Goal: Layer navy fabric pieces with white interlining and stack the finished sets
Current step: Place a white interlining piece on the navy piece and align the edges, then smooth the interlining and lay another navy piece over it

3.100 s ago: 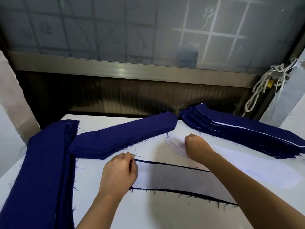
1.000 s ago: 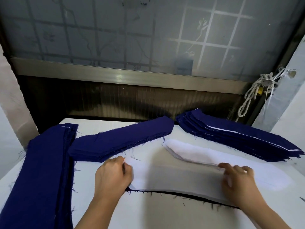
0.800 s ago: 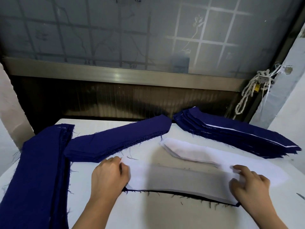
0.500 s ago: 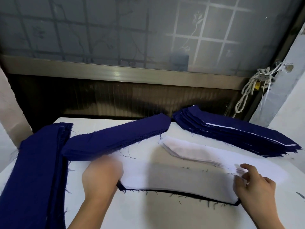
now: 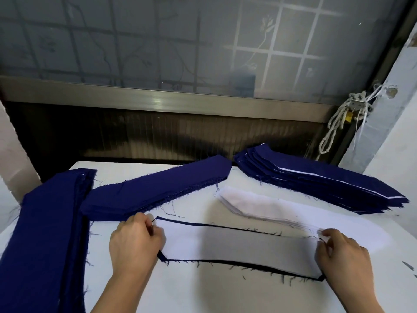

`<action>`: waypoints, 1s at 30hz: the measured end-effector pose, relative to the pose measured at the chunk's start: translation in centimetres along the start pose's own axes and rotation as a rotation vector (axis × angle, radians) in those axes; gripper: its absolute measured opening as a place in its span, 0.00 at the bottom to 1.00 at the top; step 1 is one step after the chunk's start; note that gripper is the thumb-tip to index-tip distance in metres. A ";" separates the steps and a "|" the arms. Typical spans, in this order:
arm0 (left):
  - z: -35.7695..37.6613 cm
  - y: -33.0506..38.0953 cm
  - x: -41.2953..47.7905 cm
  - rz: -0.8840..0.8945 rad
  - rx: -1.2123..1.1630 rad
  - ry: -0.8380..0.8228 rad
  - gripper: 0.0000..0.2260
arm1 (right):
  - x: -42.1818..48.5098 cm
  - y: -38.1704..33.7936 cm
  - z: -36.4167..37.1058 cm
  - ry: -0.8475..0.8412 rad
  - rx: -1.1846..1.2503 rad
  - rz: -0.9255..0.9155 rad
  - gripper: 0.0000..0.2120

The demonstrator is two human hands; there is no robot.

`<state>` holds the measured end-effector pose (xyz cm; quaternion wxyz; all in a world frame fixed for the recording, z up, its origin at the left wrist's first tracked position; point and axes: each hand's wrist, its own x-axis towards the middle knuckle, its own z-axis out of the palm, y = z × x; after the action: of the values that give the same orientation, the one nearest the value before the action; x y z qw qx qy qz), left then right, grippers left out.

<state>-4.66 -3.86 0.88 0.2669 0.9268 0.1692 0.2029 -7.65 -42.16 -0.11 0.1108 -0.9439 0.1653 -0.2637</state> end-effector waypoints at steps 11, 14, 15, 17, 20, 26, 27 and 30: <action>0.6 -0.1 0.5 0.104 0.126 0.057 0.02 | 0.4 0.5 0.6 0.013 -0.089 0.053 0.12; 1.0 0.1 0.6 0.204 0.200 0.103 0.04 | 0.8 0.3 0.7 -0.004 -0.117 0.003 0.09; 1.1 0.2 0.7 0.232 0.230 0.129 0.04 | 0.9 0.3 0.8 -0.009 -0.119 -0.015 0.09; 1.1 0.2 1.0 0.283 0.275 0.161 0.05 | 1.0 0.3 0.7 -0.006 -0.120 -0.028 0.08; 0.7 -0.2 2.1 0.317 0.308 0.160 0.09 | 0.9 0.2 0.6 0.000 -0.144 0.007 0.04; -2.6 -2.3 8.1 0.092 0.302 0.182 0.12 | 1.0 -0.3 0.3 -0.061 -0.202 0.027 0.04; -3.1 -2.9 9.1 0.055 0.372 0.138 0.14 | 0.9 -0.4 0.2 -0.057 -0.194 0.024 0.04; -3.8 -4.3 11.1 -0.059 0.472 0.006 0.15 | 0.8 -0.4 0.3 -0.025 -0.165 -0.002 0.05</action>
<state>2.23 5.86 4.53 0.0483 0.9576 0.2398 0.1524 -6.81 -42.04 0.13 0.0344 -0.9532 0.1840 -0.2375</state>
